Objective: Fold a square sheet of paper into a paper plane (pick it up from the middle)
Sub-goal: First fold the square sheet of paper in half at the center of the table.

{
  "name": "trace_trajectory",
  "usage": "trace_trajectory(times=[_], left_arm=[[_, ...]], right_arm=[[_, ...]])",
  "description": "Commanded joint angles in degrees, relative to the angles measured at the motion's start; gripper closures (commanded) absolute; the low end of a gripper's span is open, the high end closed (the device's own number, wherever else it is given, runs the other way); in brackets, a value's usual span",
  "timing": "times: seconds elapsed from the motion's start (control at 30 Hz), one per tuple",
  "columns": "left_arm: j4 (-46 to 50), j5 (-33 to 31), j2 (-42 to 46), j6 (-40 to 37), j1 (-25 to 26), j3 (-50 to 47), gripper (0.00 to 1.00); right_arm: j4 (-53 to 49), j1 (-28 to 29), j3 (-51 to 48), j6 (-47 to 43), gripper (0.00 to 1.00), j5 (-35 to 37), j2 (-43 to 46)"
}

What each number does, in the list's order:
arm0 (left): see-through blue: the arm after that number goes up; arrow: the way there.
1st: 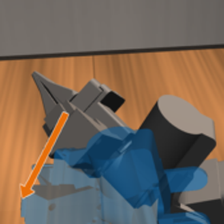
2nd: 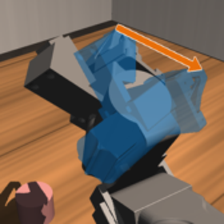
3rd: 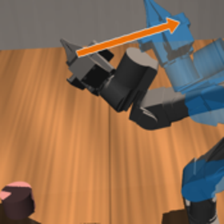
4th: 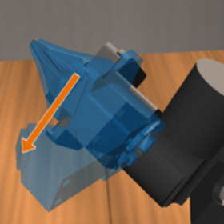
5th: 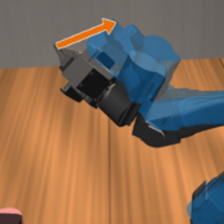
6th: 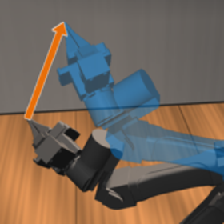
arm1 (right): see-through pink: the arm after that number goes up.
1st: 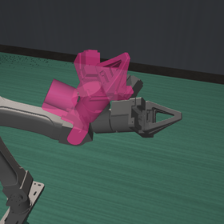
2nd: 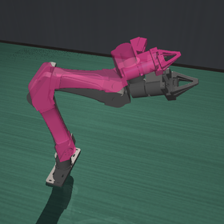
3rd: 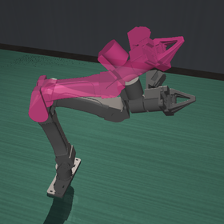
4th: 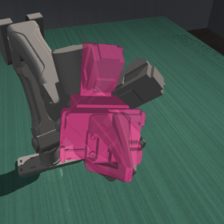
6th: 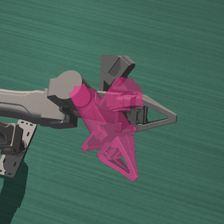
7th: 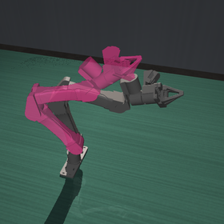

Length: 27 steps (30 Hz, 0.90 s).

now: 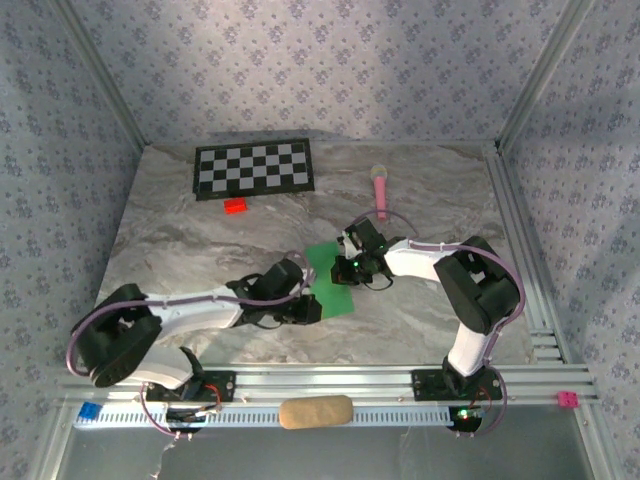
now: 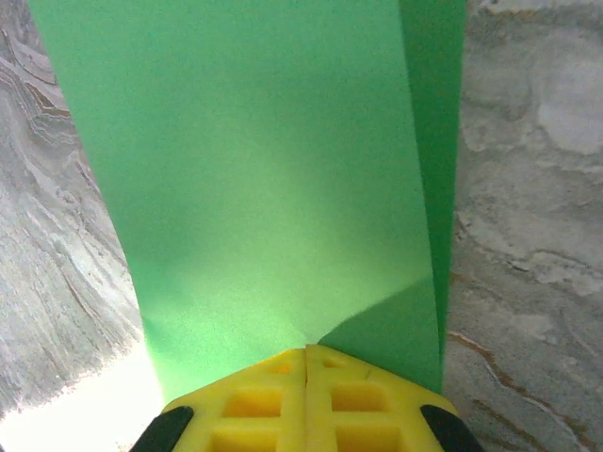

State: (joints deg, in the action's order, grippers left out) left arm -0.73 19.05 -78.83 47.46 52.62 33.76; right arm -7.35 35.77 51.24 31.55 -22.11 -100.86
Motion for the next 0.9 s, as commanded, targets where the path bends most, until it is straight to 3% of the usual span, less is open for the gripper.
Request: trace_trajectory(times=[0.0, 0.07, 0.2, 0.37, 0.87], left_arm=[[-2.47, 5.67, 0.05, -3.17, -7.5, 2.66, 0.88], [-3.3, 9.24, -2.46, -2.82, -12.76, 4.66, 0.89], [-3.22, 12.38, -8.41, -4.16, -17.3, 9.86, 0.89], [0.54, 15.11, -16.56, -8.89, -18.05, 16.91, 0.88], [-0.58, 11.6, -25.83, -8.81, -20.54, 18.04, 0.89]], right_arm=[[-7.55, -0.35, -1.89, -1.94, 1.0, 4.03, -1.62], [-7.63, -0.36, -1.66, -2.18, 1.0, 3.83, -1.62], [-8.36, -0.46, -1.23, -2.2, 1.0, 3.75, -1.8], [-9.49, -0.53, -0.19, -2.4, 1.0, 3.35, -2.84], [-10.12, -0.44, -0.2, -2.37, 1.0, 3.65, -2.33]])
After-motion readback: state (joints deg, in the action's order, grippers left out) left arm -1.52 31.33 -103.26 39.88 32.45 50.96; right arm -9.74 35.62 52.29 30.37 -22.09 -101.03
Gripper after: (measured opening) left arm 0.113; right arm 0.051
